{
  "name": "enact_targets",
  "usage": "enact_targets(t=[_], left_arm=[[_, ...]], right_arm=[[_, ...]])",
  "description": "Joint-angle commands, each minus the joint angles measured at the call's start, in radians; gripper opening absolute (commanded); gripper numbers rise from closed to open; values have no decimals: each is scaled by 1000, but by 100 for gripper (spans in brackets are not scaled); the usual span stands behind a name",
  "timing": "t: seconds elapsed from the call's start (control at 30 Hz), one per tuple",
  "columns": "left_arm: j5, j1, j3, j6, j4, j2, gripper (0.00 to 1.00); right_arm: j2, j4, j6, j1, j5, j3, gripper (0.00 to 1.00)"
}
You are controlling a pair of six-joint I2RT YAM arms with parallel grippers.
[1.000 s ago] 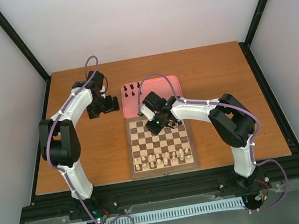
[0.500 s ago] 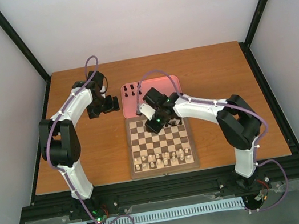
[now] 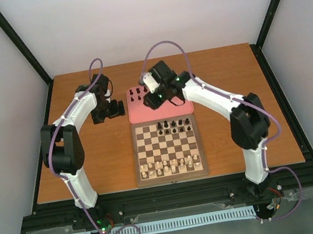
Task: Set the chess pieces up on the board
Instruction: Pick up the chess piece from the storage box.
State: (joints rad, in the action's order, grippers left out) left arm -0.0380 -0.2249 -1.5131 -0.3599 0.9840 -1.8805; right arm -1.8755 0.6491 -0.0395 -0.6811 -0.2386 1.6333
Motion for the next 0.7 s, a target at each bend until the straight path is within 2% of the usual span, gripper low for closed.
enact_targets(t=[0.0, 0.07, 0.2, 0.3, 0.67], left_arm=[[-10, -1, -9, 2, -8, 36, 100], [-12, -1, -10, 3, -6, 38, 100], [-10, 0, -13, 3, -6, 42, 100], [-9, -1, -9, 1, -6, 44, 100], [-14, -1, -10, 0, -3, 40, 100]], right_arm=[[-177, -7, 76, 72, 94, 169, 48], [-266, 0, 80, 92, 115, 273, 49], [-458, 41, 73, 109, 168, 479, 57], [-543, 31, 90, 121, 205, 578, 60], [-696, -76, 150, 141, 181, 668, 57]])
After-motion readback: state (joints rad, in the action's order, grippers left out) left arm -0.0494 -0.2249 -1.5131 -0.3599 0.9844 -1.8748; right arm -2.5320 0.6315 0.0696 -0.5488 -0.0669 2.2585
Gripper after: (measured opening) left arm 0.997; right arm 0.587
